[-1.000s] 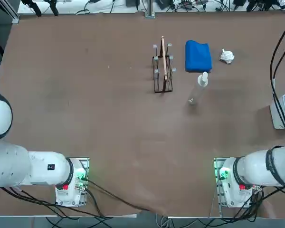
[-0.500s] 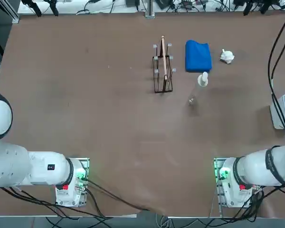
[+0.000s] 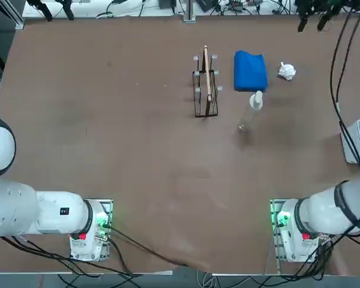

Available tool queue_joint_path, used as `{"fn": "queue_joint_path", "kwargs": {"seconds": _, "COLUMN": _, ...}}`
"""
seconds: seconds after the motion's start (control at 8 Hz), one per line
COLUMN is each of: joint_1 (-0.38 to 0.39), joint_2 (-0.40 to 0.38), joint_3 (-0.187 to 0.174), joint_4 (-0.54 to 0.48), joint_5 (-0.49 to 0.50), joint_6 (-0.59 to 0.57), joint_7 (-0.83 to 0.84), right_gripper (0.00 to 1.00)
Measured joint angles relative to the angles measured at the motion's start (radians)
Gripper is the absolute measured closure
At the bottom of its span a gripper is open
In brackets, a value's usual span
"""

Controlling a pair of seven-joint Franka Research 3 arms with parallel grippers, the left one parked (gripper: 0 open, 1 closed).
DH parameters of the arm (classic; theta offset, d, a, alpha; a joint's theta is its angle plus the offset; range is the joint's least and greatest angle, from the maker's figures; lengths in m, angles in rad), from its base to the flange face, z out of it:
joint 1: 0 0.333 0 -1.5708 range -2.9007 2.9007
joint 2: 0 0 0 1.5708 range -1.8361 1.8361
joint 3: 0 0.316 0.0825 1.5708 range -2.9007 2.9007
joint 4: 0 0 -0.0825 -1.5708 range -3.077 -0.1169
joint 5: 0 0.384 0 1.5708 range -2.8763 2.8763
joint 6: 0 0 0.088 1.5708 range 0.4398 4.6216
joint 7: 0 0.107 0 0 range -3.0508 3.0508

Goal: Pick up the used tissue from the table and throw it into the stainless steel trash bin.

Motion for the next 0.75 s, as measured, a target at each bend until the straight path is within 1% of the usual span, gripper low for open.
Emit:
{"fn": "queue_joint_path", "kwargs": {"seconds": 0.25, "joint_1": -0.020, "joint_2": 0.119, "joint_3": -0.003, "joint_4": -0.008, "joint_5": -0.031, "joint_6": 0.107, "joint_7": 0.000, "right_gripper": 0.00}}
{"fn": "queue_joint_path", "kwargs": {"seconds": 0.38, "joint_1": -0.028, "joint_2": 0.164, "joint_3": -0.003, "joint_4": -0.008, "joint_5": -0.056, "joint_6": 0.136, "joint_7": 0.000, "right_gripper": 0.00}}
{"fn": "queue_joint_path", "kwargs": {"seconds": 0.75, "joint_1": -0.038, "joint_2": 0.260, "joint_3": -0.003, "joint_4": -0.008, "joint_5": -0.069, "joint_6": 0.232, "joint_7": 0.004, "right_gripper": 0.00}}
